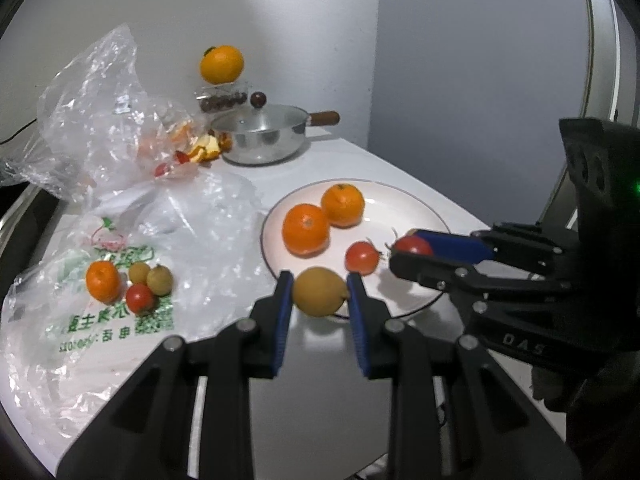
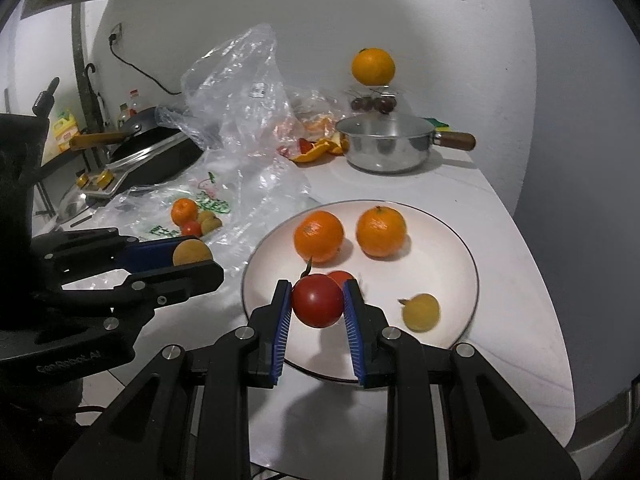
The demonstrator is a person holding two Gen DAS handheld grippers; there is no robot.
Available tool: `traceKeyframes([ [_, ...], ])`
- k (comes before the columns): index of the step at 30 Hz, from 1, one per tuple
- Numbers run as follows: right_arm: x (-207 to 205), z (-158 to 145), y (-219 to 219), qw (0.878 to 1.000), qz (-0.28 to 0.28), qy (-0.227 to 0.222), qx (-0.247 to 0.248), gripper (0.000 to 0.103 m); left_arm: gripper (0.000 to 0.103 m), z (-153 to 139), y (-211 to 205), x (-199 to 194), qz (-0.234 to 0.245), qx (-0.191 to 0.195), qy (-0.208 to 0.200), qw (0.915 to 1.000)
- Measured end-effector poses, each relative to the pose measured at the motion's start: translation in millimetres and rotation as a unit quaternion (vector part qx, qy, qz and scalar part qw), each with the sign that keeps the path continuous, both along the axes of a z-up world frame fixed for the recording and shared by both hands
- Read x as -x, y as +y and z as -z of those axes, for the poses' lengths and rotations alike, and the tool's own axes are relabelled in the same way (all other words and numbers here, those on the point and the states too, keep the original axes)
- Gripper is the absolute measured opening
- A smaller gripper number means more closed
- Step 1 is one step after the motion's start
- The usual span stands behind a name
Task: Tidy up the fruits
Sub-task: 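Carry the yellow fruit with the left gripper while the right gripper carries the tomato to the plate, then open the left gripper over the plate while the right gripper releases the tomato there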
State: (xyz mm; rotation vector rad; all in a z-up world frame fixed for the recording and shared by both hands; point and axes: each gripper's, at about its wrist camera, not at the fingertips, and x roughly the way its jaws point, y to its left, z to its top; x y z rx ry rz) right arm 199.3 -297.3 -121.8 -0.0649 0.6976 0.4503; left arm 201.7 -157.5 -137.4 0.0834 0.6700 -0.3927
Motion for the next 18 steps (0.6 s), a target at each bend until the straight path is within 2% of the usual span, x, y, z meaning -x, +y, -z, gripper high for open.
traceKeyframes([
  [18, -10, 20, -33, 1.0, 0.006, 0.018, -0.006, 0.028, 0.028, 19, -43, -17, 0.022, -0.018, 0.026, 0.9993],
])
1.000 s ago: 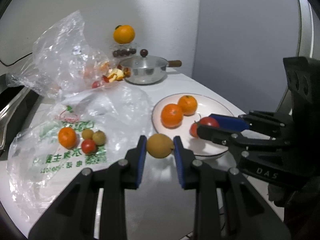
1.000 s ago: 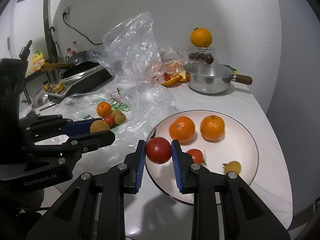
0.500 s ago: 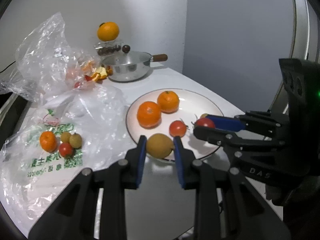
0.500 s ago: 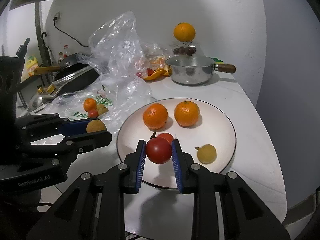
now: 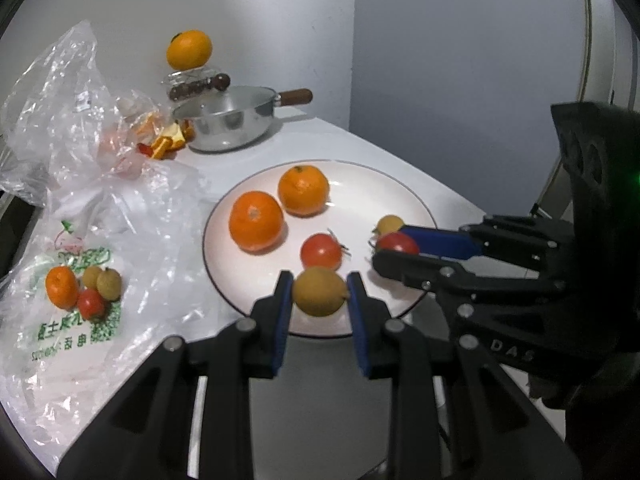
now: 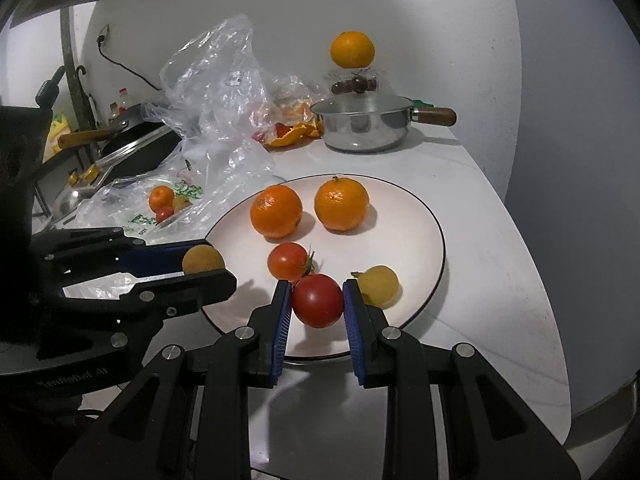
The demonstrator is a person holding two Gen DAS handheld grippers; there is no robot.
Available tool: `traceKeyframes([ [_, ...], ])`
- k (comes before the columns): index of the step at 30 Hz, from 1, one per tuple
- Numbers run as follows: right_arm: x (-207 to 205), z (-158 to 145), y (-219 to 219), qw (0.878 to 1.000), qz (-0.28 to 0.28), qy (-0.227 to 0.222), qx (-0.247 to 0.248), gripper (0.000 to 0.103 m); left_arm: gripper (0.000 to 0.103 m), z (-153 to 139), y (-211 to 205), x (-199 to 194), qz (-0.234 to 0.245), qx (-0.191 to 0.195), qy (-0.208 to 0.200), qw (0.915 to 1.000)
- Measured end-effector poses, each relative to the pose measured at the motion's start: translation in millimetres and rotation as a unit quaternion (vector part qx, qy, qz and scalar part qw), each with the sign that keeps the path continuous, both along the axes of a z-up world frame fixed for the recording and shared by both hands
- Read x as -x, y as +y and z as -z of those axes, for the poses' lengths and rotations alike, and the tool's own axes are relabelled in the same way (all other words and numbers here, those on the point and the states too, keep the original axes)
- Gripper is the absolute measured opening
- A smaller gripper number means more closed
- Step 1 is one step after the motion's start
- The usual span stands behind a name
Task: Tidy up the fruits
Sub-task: 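Open the left gripper over the plate while the right gripper releases the tomato there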
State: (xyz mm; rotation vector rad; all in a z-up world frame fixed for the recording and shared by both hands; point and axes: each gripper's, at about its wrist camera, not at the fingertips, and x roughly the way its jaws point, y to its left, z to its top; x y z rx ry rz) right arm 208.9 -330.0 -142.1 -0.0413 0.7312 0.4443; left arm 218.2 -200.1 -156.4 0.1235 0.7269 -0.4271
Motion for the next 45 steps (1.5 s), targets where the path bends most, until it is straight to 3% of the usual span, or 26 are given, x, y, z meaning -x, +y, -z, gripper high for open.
traceKeyframes([
  [23, 1, -2, 0, 1.0, -0.008, 0.001, 0.001, 0.028, 0.032, 4, 2, -4, -0.018, 0.006, 0.03, 0.9994],
  [45, 12, -29, 43, 0.999, -0.016, -0.015, 0.03, 0.028, 0.033, -19, 63, 16, -0.052, 0.033, 0.004, 0.9981],
])
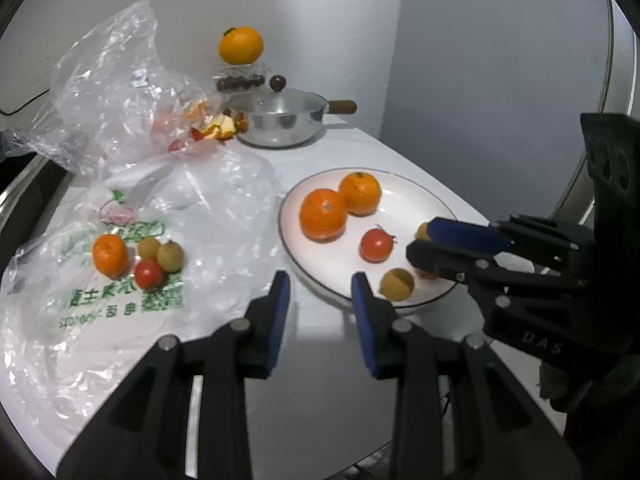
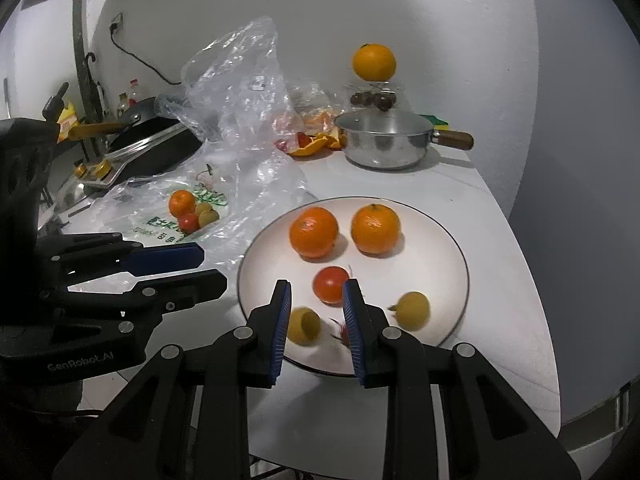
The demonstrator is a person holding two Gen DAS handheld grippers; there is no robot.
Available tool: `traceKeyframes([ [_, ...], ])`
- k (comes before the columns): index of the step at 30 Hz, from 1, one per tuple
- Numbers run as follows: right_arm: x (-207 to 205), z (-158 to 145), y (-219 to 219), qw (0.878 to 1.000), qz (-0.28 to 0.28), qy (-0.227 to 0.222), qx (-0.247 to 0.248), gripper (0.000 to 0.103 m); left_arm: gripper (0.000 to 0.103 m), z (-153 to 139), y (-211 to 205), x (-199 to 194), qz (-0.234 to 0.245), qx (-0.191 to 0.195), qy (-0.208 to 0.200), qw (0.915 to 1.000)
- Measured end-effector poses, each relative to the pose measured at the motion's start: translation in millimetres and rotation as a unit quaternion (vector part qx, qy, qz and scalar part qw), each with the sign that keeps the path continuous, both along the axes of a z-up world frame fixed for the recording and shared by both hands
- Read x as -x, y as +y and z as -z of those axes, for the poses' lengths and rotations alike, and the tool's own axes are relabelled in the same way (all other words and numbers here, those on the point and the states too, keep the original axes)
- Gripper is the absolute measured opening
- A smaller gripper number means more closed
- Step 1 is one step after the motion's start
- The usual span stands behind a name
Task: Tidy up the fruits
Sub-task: 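Open the left gripper over the plate while the right gripper releases the tomato there, then move both open grippers back over the fruits on the plastic bag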
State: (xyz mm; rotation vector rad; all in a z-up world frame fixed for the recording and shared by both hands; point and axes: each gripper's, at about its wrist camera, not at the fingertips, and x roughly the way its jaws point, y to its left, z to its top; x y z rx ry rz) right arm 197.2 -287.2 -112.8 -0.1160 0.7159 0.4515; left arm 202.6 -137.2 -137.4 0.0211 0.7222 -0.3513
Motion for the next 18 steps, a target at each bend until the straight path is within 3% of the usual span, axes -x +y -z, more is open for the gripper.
traceKeyframes([
  [2, 0, -2, 6, 1.0, -0.002, -0.001, 0.001, 0.028, 0.035, -1, 7, 1, -0.005, 0.003, -0.002, 1.0],
  [4, -1, -4, 14, 1.0, -0.005, -0.003, 0.004, 0.028, 0.051, -2, 16, 2, -0.011, 0.01, -0.003, 0.9999],
  [18, -6, -13, 67, 0.999, -0.025, -0.006, 0.024, 0.029, 0.052, -2, 73, 4, -0.043, 0.02, -0.003, 0.9989],
])
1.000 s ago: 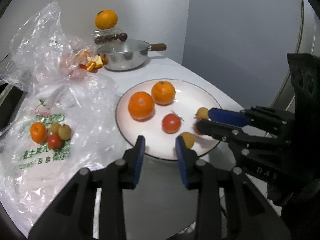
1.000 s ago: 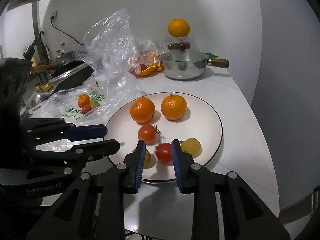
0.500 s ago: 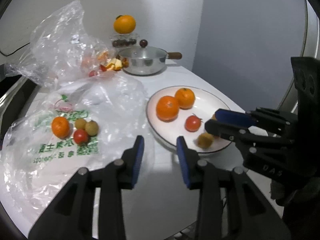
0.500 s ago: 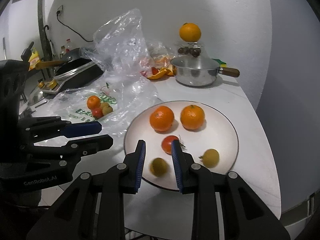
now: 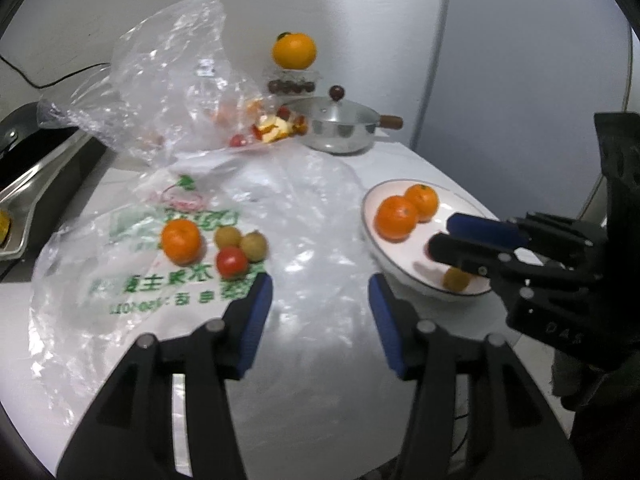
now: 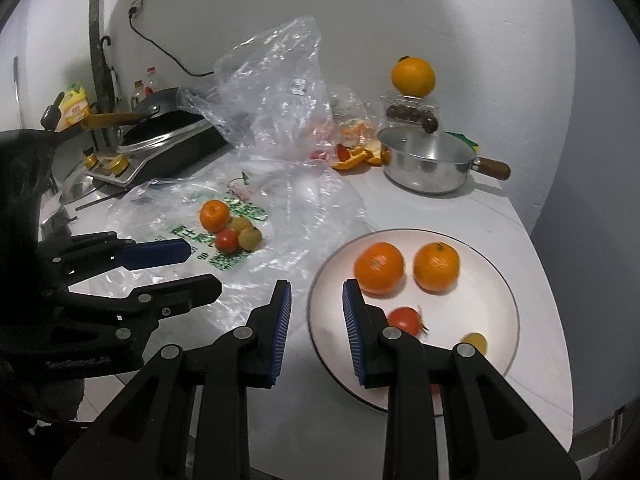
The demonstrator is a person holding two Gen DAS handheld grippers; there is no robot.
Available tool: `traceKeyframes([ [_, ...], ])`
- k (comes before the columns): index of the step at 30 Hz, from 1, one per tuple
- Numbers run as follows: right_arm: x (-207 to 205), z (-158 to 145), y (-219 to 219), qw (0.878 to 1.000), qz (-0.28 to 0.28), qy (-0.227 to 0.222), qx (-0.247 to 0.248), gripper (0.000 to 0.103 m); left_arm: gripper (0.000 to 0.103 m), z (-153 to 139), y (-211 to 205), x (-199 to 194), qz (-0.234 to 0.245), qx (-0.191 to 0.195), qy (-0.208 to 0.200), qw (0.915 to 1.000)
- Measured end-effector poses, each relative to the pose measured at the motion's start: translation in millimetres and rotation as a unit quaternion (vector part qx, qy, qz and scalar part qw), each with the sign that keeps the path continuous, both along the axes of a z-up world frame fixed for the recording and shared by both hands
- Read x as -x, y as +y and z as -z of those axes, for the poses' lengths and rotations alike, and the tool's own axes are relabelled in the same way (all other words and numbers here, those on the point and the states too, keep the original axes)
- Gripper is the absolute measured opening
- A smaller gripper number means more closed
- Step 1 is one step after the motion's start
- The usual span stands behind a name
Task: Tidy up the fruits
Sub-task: 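Move both open grippers back over the fruits on the plastic bag, then grasp a red cherry tomato with the left gripper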
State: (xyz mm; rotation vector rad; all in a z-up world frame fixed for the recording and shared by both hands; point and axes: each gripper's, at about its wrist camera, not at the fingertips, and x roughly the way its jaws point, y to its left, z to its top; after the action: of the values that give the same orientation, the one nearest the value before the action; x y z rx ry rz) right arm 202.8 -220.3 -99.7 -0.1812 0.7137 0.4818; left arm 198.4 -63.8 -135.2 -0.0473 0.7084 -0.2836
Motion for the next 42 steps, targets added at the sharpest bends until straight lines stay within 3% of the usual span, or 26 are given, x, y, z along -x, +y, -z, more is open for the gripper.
traceKeyframes([
  [23, -35, -2, 37, 1.0, -0.022, 0.009, 0.004, 0.03, 0.051, 10, 39, -37, -0.03, -0.01, 0.011, 0.9994],
  [26, -42, 0, 39, 1.0, -0.021, 0.012, 0.0, 0.037, 0.051, 12, 39, -43, -0.025, -0.014, 0.013, 0.9995],
  [27, -46, 2, 39, 1.0, -0.02, 0.014, -0.003, 0.042, 0.051, 13, 40, -46, -0.023, -0.016, 0.015, 0.9995],
  [42, -63, 14, 32, 0.999, -0.022, 0.029, -0.011, 0.042, 0.051, 36, 32, -74, -0.02, -0.027, 0.059, 0.9977],
])
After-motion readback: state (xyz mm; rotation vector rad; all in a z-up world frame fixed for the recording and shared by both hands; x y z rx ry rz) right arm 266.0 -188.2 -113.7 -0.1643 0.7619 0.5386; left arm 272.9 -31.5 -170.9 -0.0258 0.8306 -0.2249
